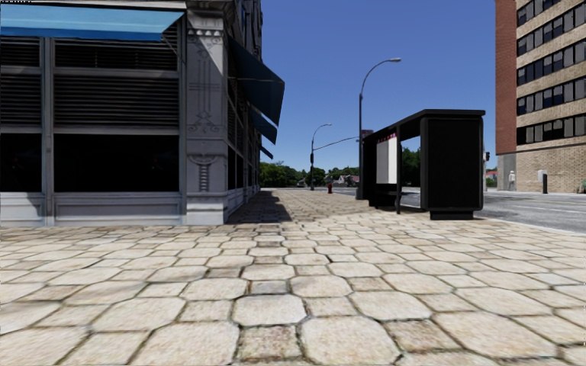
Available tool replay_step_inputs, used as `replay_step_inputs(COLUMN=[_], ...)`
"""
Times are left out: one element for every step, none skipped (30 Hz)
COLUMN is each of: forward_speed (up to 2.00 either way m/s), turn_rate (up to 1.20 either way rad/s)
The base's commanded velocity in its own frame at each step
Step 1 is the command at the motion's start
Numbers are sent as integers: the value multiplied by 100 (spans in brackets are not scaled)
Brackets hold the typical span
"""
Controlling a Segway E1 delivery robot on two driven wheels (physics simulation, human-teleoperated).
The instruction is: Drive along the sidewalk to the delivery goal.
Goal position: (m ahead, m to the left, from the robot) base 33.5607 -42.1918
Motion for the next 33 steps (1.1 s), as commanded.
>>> replay_step_inputs(forward_speed=[200, 200, 200, 200, 200, 200, 200, 200, 200, 200, 200, 200, 200, 200, 200, 200, 200, 200, 200, 200, 200, 200, 200, 200, 200, 200, 200, 200, 200, 200, 200, 200, 200], turn_rate=[0, 0, 0, 0, 0, 0, 0, 0, 0, 0, 0, 0, 0, 0, 0, 0, 0, 0, 0, 0, 0, 0, 0, 0, 0, 0, 0, 0, 0, 0, 0, 0, 0])
